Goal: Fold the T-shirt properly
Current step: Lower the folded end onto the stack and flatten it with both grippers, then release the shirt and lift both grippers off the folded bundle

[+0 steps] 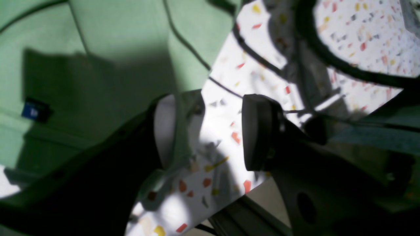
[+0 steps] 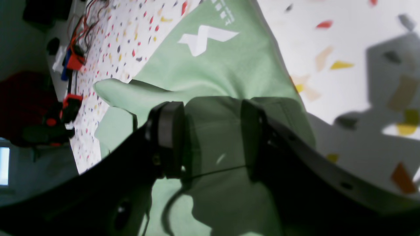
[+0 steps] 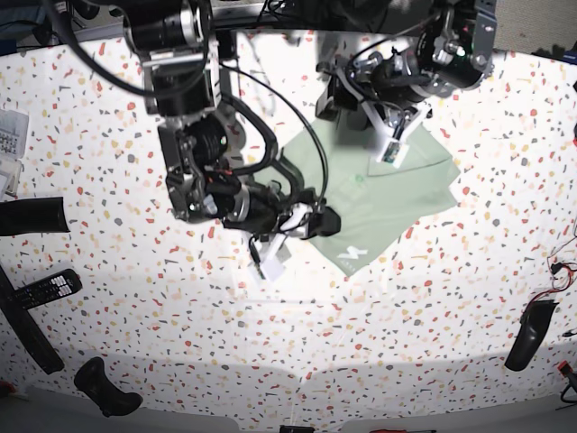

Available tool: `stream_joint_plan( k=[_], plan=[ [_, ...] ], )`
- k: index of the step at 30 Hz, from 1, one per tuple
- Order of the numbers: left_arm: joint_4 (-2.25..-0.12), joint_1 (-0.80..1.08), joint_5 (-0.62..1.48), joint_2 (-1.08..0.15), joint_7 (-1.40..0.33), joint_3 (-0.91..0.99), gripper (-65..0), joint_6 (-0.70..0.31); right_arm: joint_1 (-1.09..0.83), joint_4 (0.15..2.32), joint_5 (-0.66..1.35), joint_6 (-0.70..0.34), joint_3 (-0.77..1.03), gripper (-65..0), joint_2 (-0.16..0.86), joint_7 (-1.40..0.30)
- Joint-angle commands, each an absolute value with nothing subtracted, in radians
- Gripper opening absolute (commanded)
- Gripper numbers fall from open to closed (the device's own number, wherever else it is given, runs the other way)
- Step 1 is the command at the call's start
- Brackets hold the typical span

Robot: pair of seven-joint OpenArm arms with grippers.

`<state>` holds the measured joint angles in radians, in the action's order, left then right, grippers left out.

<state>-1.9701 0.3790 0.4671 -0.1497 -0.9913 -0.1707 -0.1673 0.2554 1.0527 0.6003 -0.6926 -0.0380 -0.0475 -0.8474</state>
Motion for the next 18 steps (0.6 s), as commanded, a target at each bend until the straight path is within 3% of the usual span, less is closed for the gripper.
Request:
stream_joint_plan(
  k=[1, 7, 11, 18],
  plan=[
    [-1.972, 0.377, 0.482, -0.150, -0.976, -0.171, -35.4, -0.173, 0.262, 1.082, 0.595, -0.698, -0.041, -37.5, -0.047, -0.863],
    [-1.843, 0.361, 0.437, -0.150, -0.967, -0.171, -35.4, -0.174, 0.213, 1.163, 0.595, -0.698, -0.041, -37.5, -0.046, -0.897],
    [-1.742, 0.331, 0.244, -0.150, -0.976, -0.171, -35.4, -0.173, 0.179, 1.184, 0.582, -0.698, -0.041, -37.5, -0.028, -0.911],
    [-1.729, 0.307, 0.019, -0.150, -1.018, -0.171, -35.4, -0.173, 0.062, 1.214, 0.685, -0.698, -0.041, -37.6, 0.082, -0.907]
  ],
)
